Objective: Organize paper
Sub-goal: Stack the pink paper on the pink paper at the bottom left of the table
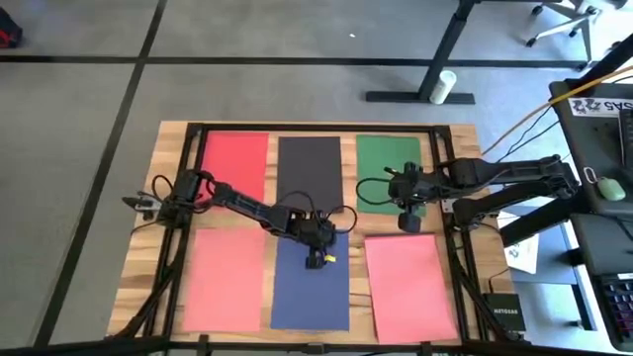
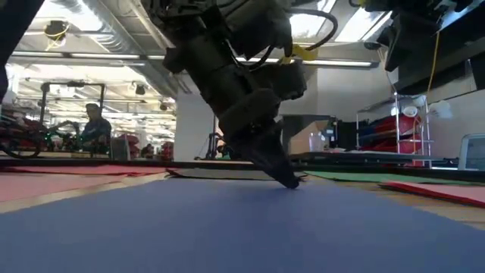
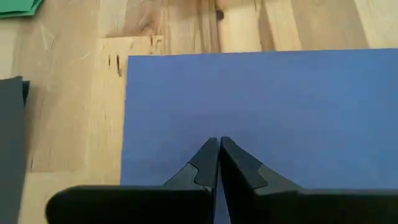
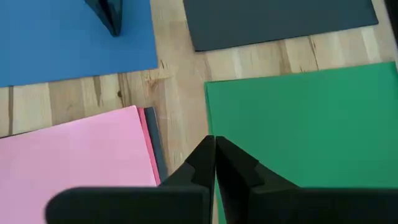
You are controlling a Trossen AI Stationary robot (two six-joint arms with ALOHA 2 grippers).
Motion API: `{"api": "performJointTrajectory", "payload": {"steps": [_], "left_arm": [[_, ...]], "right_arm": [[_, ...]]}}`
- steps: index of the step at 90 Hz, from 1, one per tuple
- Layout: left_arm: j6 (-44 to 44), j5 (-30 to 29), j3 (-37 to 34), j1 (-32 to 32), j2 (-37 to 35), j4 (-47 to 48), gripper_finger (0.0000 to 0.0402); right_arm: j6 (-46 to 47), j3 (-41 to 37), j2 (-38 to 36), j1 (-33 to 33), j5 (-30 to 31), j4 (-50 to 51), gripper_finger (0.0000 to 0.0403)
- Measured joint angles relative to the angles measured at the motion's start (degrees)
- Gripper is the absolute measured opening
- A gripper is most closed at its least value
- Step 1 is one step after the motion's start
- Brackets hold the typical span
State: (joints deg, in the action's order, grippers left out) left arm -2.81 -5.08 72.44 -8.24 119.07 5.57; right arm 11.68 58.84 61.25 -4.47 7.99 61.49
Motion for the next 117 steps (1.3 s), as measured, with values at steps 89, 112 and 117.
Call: {"api": "performJointTrajectory", "payload": {"steps": [89,112,117], "left_arm": [[-39.7,17.6,7.0,7.4,2.6,-16.6,0.0004],[-47.9,22.6,7.0,8.2,7.4,-25.7,0.0036],[-48.0,22.6,7.0,8.1,7.7,-25.5,0.0044]], "right_arm": [[0.0,-0.2,1.5,-0.1,-10.2,-4.2,0.0059],[0.0,-0.2,1.5,0.0,-10.1,-3.9,0.006],[0.0,-0.2,1.5,0.0,-10.1,-3.7,0.006]]}}
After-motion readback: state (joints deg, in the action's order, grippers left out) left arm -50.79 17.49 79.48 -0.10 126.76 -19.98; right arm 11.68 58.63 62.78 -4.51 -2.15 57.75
